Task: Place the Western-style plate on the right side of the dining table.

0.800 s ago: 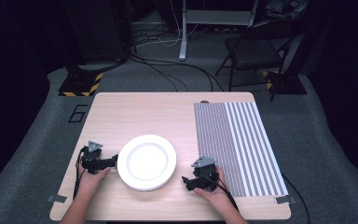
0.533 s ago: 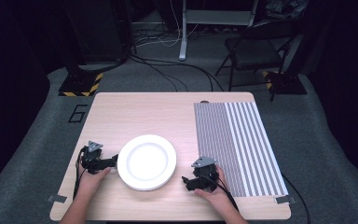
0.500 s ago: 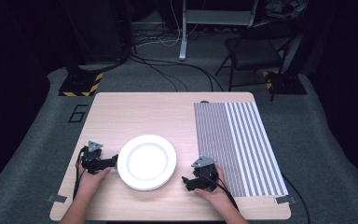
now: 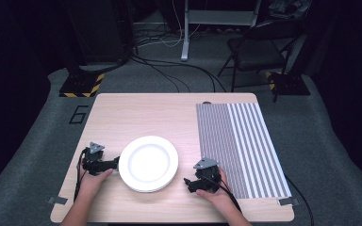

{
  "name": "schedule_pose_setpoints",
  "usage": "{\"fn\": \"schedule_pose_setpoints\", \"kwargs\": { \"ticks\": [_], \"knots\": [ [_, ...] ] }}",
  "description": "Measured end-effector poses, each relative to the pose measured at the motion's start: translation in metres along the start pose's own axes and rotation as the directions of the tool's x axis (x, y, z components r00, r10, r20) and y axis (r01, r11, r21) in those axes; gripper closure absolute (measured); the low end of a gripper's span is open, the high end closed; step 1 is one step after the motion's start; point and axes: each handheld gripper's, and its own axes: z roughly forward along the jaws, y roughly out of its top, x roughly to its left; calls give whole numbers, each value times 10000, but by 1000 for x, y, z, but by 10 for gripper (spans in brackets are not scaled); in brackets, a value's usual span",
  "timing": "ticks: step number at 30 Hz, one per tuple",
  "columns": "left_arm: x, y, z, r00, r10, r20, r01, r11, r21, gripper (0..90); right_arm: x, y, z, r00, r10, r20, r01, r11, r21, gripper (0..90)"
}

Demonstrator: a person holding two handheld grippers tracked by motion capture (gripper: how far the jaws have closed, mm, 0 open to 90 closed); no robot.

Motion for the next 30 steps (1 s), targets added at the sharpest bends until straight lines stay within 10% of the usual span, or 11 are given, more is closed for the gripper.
{"fn": "schedule_pose_setpoints", "kwargs": {
  "ticks": [17,30],
  "knots": [
    [-6,7,-10,9998,-141,-102,145,9992,369,360,1,1,-6,9991,278,315,-283,9995,161,257],
    [-14,35,-38,9908,-1298,376,1294,9915,124,448,1,20,-25,9957,723,579,-719,9974,-101,442]
  ]
}}
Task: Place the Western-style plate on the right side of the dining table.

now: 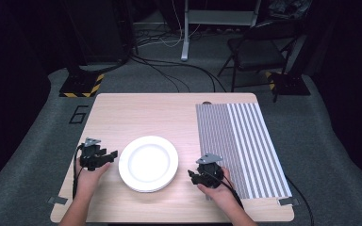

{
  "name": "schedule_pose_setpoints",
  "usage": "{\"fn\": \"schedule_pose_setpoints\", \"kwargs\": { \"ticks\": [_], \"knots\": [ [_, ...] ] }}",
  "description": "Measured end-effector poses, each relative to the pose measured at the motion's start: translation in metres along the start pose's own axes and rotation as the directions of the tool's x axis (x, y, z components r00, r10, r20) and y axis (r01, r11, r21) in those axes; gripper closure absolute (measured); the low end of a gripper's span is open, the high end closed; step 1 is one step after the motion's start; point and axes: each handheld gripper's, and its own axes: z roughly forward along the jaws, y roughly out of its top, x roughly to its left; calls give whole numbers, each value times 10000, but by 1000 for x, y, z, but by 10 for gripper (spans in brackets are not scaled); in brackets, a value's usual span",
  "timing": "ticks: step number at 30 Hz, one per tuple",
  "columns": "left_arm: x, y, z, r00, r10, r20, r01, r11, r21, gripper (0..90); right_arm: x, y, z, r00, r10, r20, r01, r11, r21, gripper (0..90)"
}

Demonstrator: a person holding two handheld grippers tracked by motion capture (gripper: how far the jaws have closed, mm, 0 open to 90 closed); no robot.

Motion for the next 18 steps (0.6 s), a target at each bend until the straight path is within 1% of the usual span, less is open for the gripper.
{"fn": "schedule_pose_setpoints", "kwargs": {
  "ticks": [1,2,3,4,5,6,7,8,9,10,11,12,13,14,15,16,17,18],
  "knots": [
    [0,0,0,10000,0,0,0,10000,0,451,1,3,-1,9998,174,-46,-174,9998,-51,451],
    [-4,6,-5,9999,114,58,-113,9999,-94,454,0,6,-2,9999,66,-82,-66,10000,-65,459],
    [-4,6,-5,9999,114,58,-113,9999,-94,458,0,6,-2,9999,66,-82,-66,10000,-65,459],
    [-9,11,-7,9997,60,223,-57,9999,-121,459,-2,13,-3,9995,218,-249,-218,9998,25,470],
    [-9,11,-7,9997,60,223,-57,9999,-121,461,-3,17,-3,9991,298,-287,-296,9996,44,475],
    [-14,14,-9,9993,-6,362,14,9997,-237,466,-2,20,-3,9987,464,-218,-464,9989,28,485],
    [-14,14,-9,9993,-6,362,14,9997,-237,470,-2,20,-3,9987,464,-218,-464,9989,28,485],
    [-16,16,-10,9991,34,417,-26,9998,-196,470,-3,23,-3,9986,499,-146,-500,9987,-110,491],
    [-19,16,-10,9990,73,436,-62,9996,-270,479,-3,26,-3,9975,697,-124,-699,9973,-204,492],
    [-24,17,-10,9991,252,350,-241,9992,-311,486,-3,32,-3,9958,905,-144,-910,9951,-393,496],
    [-24,17,-10,9991,252,350,-241,9992,-311,493,-3,35,-3,9955,936,-166,-943,9944,-470,493],
    [-28,16,-9,9990,195,413,-178,9990,-404,500,-3,38,-2,9951,974,-182,-983,9937,-532,489],
    [-28,16,-9,9990,195,413,-178,9990,-404,507,-3,38,-2,9951,974,-182,-983,9937,-532,489],
    [-29,14,-10,9987,193,464,-178,9993,-326,521,-4,44,-2,9945,1033,-182,-1044,9920,-709,489],
    [-29,14,-10,9987,193,464,-178,9993,-326,533,-4,44,-2,9945,1033,-182,-1044,9920,-709,489],
    [-29,10,-12,9987,6,516,16,9991,-426,545,-4,47,-3,9927,1182,-238,-1197,9897,-787,491],
    [-29,10,-12,9987,6,516,16,9991,-426,564,-4,47,-3,9927,1182,-238,-1197,9897,-787,491],
    [-28,8,-14,9988,49,480,-27,9989,-459,574,-4,49,-2,9914,1289,-220,-1302,9885,-766,495]
  ]
}}
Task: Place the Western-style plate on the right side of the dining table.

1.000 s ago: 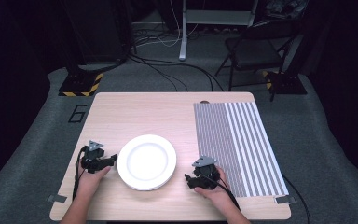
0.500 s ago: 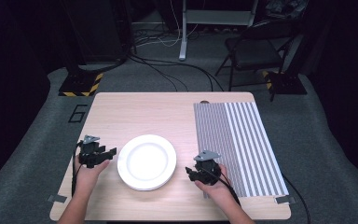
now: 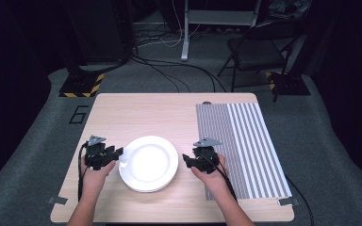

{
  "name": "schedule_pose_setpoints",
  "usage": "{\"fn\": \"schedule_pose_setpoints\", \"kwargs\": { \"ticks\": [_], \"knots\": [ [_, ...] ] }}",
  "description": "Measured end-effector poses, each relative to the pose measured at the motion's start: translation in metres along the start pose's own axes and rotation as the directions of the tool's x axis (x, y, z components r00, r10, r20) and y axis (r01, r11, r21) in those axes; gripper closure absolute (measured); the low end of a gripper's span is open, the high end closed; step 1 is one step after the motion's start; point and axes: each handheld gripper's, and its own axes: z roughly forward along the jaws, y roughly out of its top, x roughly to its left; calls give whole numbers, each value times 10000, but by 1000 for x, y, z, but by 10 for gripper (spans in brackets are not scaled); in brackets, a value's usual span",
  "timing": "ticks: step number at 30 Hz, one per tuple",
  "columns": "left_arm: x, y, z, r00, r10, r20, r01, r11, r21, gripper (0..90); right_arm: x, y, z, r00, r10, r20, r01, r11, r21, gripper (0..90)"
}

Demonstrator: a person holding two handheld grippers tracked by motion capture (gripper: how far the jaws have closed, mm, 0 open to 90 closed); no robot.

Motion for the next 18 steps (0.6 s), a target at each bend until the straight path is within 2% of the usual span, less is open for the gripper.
{"fn": "schedule_pose_setpoints", "kwargs": {
  "ticks": [2,3,4,5,6,7,8,9,10,11,12,13,14,17,18],
  "knots": [
    [3,-6,-4,9999,-169,6,169,9996,-239,590,0,0,0,10000,25,-1,-25,10000,-28,500],
    [4,-8,-4,9995,-302,45,303,9993,-240,616,1,0,1,10000,-46,-32,46,10000,-76,513],
    [8,-12,-5,9979,-581,280,583,9983,-56,643,3,0,3,9999,-87,-54,86,9999,-101,526],
    [8,-12,-5,9979,-581,280,583,9983,-56,660,3,0,3,9999,-87,-54,86,9999,-101,526],
    [11,-16,-6,9942,-936,534,942,9955,-84,683,5,-2,5,9997,-97,-207,95,9999,-113,527],
    [11,-16,-6,9942,-936,534,942,9955,-84,698,5,-2,5,9997,-97,-207,95,9999,-113,527],
    [13,-18,-7,9908,-1186,645,1194,9928,-76,698,7,-2,6,9996,-126,-240,124,9999,-108,527],
    [15,-20,-9,9845,-1508,895,1514,9885,-4,733,11,-3,8,9987,-503,-15,503,9986,-149,546],
    [17,-21,-10,9819,-1600,1016,1608,9870,8,750,13,-3,9,9974,-717,90,720,9969,-325,561],
    [17,-21,-10,9819,-1600,1016,1608,9870,8,756,13,-3,9,9974,-717,90,720,9969,-325,561],
    [19,-23,-12,9768,-1774,1197,1783,9840,36,761,15,-4,10,9981,-614,26,614,9964,-587,560],
    [19,-23,-12,9768,-1774,1197,1783,9840,36,763,15,-4,10,9981,-614,26,614,9964,-587,560],
    [20,-24,-13,9739,-1847,1322,1851,9827,98,771,16,-4,13,9983,-572,-81,567,9969,-539,544],
    [20,-26,-13,9727,-1871,1372,1862,9823,197,775,17,-5,15,9980,-620,-132,614,9971,-452,542],
    [19,-27,-13,9710,-1920,1424,1895,9814,308,781,18,-5,17,9981,-547,-291,535,9977,-414,550]
  ]
}}
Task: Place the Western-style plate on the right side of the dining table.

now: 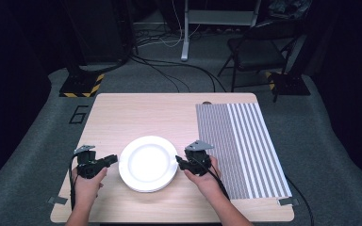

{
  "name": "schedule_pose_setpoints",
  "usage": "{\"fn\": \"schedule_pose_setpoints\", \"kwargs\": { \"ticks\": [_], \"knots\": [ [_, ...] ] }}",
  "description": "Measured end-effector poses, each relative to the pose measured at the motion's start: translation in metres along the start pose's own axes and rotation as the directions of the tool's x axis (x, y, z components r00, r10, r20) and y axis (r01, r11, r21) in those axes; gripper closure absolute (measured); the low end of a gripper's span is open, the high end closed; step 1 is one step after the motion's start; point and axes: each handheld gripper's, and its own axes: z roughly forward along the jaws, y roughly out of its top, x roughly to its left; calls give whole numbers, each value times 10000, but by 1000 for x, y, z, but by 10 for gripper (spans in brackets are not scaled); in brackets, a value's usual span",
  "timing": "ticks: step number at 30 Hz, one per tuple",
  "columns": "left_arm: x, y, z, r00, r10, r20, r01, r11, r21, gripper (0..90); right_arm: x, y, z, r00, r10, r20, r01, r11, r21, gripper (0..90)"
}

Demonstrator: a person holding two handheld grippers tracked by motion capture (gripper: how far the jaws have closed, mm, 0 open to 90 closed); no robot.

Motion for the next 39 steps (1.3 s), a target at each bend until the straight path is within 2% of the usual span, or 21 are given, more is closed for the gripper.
{"fn": "schedule_pose_setpoints", "kwargs": {
  "ticks": [2,4,5,6,8,15,16,18,27,29,32,34,35,38,39],
  "knots": [
    [-1,-1,1,10000,-61,54,61,9999,-95,782,0,0,1,9999,-7,-103,7,10000,10,555],
    [-2,-2,2,9994,-184,303,183,9998,47,794,-1,-1,2,9990,224,-389,-219,9997,138,554],
    [-2,-2,2,9994,-184,303,183,9998,47,799,-1,-1,2,9990,224,-389,-219,9997,138,554],
    [-3,-2,3,9994,-185,301,181,9998,109,800,-2,-2,3,9969,489,-620,-480,9987,167,547],
    [-3,-3,5,9984,-300,470,290,9994,209,809,-4,-2,3,9942,729,-794,-713,9972,226,540],
    [0,-3,6,9976,-427,554,407,9985,366,846,-6,-2,2,9912,963,-904,-942,9952,278,530],
    [0,-3,5,9966,-581,588,563,9979,315,852,-7,-3,3,9913,953,-910,-927,9952,319,525],
    [0,-3,5,9962,-626,604,608,9977,312,855,-6,-3,3,9898,1023,-986,-990,9943,385,520],
    [1,-3,9,9971,-502,579,474,9977,480,854,-8,-5,4,9834,1404,-1153,-1354,9895,499,515],
    [0,-3,9,9969,-557,558,533,9976,442,855,-9,-5,5,9802,1556,-1223,-1506,9874,490,514],
    [-1,-4,9,9979,-388,527,363,9982,478,856,-10,-7,7,9740,1777,-1406,-1715,9836,553,515],
    [-1,-4,10,9980,-398,489,379,9985,389,855,-9,-7,8,9714,1884,-1445,-1808,9814,647,515],
    [-1,-4,10,9983,-286,516,263,9987,438,855,-9,-7,8,9707,1917,-1451,-1837,9807,667,516],
    [-4,-5,11,9982,-352,495,330,9984,451,855,-8,-8,10,9672,2040,-1513,-1944,9780,759,517],
    [-3,-4,11,9985,-210,502,186,9987,482,855,-8,-8,10,9672,2040,-1513,-1944,9780,759,517]
  ]
}}
